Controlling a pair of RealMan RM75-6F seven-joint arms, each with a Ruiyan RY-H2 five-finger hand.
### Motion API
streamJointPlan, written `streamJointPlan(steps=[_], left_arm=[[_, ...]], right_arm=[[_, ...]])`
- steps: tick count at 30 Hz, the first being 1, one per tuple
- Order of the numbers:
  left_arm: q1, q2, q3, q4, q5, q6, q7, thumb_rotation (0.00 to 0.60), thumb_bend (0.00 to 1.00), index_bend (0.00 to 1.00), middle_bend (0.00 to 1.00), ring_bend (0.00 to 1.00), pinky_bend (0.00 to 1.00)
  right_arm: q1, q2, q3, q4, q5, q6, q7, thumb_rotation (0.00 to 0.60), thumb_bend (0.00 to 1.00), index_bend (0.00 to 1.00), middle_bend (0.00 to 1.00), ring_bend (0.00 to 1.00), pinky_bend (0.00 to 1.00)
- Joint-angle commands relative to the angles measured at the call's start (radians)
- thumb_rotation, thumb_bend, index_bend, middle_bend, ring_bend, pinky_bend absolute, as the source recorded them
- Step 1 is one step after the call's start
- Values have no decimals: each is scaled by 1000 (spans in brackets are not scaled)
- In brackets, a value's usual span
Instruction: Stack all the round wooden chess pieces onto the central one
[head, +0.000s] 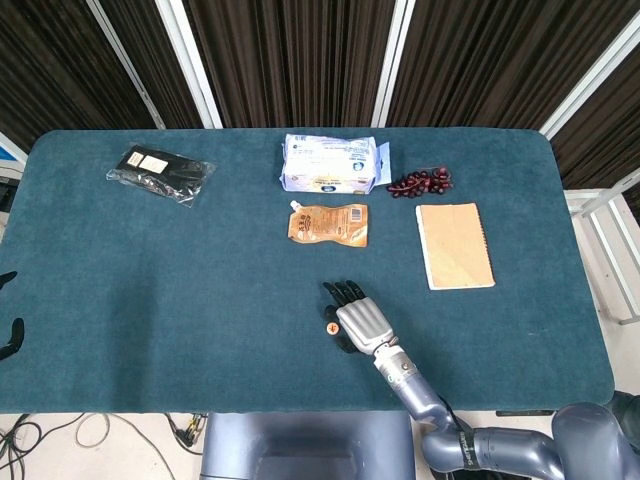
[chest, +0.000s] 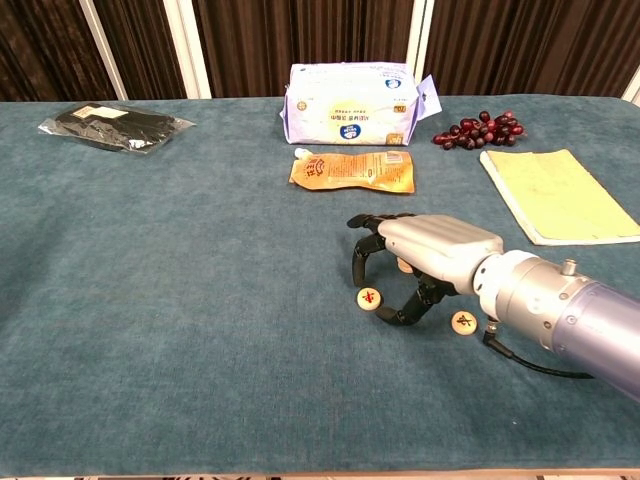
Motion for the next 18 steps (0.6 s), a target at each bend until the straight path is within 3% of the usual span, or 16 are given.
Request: streamJointPlan(steps=[1, 18], left_arm=[[0, 0, 0, 0, 1, 1, 1, 600, 490, 158, 0, 0, 0], [0, 0, 0, 0, -1, -1, 1, 600, 490, 158, 0, 0, 0]], right_arm=[[1, -3, 3, 6, 2, -5, 1, 600, 407, 444, 0, 0, 0], [2, -13, 17, 26, 13, -27, -4, 600, 407, 473, 0, 0, 0]])
